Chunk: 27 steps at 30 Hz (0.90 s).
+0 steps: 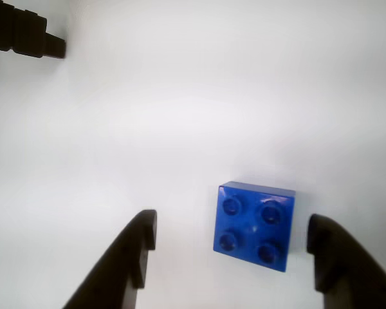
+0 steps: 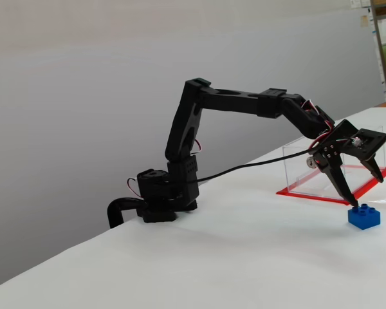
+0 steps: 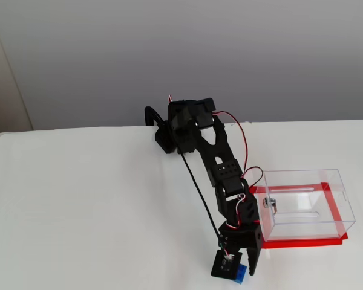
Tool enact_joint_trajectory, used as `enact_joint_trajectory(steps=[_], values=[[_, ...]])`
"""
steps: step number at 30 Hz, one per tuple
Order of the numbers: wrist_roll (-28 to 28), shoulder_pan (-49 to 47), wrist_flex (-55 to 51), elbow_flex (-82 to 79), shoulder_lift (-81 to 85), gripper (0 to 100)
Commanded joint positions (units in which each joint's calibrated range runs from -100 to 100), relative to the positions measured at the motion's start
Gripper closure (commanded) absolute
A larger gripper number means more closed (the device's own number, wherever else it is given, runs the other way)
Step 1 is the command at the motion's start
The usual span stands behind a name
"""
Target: Pick the blue lego brick and place it into the transparent box
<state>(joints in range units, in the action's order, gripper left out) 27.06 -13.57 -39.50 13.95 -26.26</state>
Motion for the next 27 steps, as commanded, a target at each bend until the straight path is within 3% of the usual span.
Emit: enact_joint_trajectory(steps=[1, 8, 19, 27], values=[[-0.76, 0.89, 0.08, -2.82, 6.87, 74], [-5.04, 1.26, -0.01, -6.98, 11.54, 74], [-21.27, 3.03, 0.77, -7.25, 13.15, 74], [-29.57, 2.81, 0.95, -7.07, 12.72, 74]])
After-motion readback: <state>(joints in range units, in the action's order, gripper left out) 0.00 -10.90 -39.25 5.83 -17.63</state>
